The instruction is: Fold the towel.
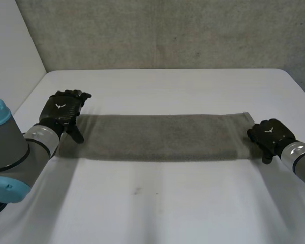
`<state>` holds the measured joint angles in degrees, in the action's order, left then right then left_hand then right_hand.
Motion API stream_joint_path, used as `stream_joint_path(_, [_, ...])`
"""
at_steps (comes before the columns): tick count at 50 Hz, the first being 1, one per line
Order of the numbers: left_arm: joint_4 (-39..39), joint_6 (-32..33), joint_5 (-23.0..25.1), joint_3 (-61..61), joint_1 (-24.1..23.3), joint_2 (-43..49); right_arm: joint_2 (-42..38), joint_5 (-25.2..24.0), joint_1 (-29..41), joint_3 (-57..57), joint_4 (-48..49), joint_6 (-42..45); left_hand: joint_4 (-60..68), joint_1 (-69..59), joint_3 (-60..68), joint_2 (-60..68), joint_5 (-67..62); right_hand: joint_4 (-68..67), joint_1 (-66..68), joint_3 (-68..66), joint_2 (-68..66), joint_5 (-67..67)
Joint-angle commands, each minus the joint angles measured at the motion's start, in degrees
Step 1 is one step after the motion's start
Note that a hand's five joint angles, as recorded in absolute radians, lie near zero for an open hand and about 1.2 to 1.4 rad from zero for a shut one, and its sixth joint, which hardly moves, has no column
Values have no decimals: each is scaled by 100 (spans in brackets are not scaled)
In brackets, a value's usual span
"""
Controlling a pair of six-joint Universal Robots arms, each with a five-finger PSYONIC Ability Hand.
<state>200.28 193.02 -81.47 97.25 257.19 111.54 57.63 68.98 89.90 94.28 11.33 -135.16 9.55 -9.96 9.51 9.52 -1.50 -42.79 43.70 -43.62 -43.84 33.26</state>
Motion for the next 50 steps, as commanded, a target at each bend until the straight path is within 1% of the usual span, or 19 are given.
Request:
stream_joint_path(1, [-15,7,0,13,-11,17,-218,71,-121,-313,1,43,49,-9,54,53,146,-3718,3627,-3635,-3613,3671])
stream_joint_path(7, [-15,7,0,40,-37,9,20,89,-526,-455,1,104,49,-9,54,53,146,-3721,3630,-3638,-3616,3674])
stream_joint_path(12, [-15,7,-9,101,-37,9,266,80,-1280,-831,-87,516,49,-9,54,53,146,-3721,3630,-3638,-3616,3674])
stream_joint_path(15, [-15,7,-9,128,-46,0,222,124,-1449,-1156,-227,1016,49,-9,54,53,146,-3721,3630,-3638,-3616,3674])
stream_joint_path(21, [2,7,-9,172,-46,0,239,142,-1370,-1606,-465,1335,49,-9,54,53,146,-3721,3630,-3638,-3616,3674])
stream_joint_path(23, [11,7,-9,172,-46,-9,283,194,-768,-1921,-544,1186,66,-26,71,70,129,-3721,3630,-3638,-3616,3674])
stream_joint_path(24, [11,7,-9,172,-46,-9,283,194,-764,-1922,-544,1185,66,-26,71,70,129,-3721,3630,-3638,-3616,3674])
stream_joint_path(25, [29,7,-9,180,-55,-44,292,247,-250,-2105,-553,1081,66,-26,71,70,129,-3721,3630,-3638,-3616,3674])
stream_joint_path(26, [29,7,-9,181,-55,-44,292,247,-245,-2107,-553,1080,66,-26,71,70,129,-3721,3630,-3638,-3616,3674])
stream_joint_path(28, [38,-1,-9,189,-55,-97,231,396,682,-2448,-553,905,49,-9,54,53,145,-3721,3630,-3638,-3616,3674])
stream_joint_path(29, [38,-2,-9,189,-55,-97,231,397,686,-2450,-553,904,49,-9,54,53,146,-3721,3630,-3638,-3616,3674])
stream_joint_path(31, [38,-2,-9,198,-55,-132,170,467,1596,-2607,-509,895,49,-9,54,53,146,-3721,3630,-3638,-3616,3674])
stream_joint_path(34, [38,-2,-9,198,-55,-150,90,476,2057,-2652,-492,922,49,-9,54,53,146,-3721,3630,-3638,-3616,3674])
stream_joint_path(36, [38,-2,-9,198,-55,-158,-198,441,2941,-2757,-413,930,49,-9,54,53,146,-3721,3630,-3638,-3616,3674])
stream_joint_path(37, [38,-2,-9,198,-55,-158,-200,440,2945,-2757,-413,930,49,-9,54,53,146,-3721,3630,-3638,-3616,3674])
stream_joint_path(39, [46,-2,-9,198,-46,-158,-593,440,3671,-2880,-334,948,49,-9,54,53,146,-3721,3630,-3638,-3616,3674])
stream_joint_path(40, [46,-2,-9,198,-46,-158,-595,440,3675,-2880,-333,948,49,-9,54,53,146,-3721,3630,-3638,-3616,3674])
stream_joint_path(42, [38,-2,-9,198,-55,-158,-1033,475,4191,-3011,-325,1097,49,-9,54,53,146,-3721,3630,-3638,-3616,3674])
stream_joint_path(50, [38,-2,-9,207,-63,-158,-1764,511,4712,-3135,-439,1922,49,-9,54,53,146,-3721,3630,-3638,-3616,3674])
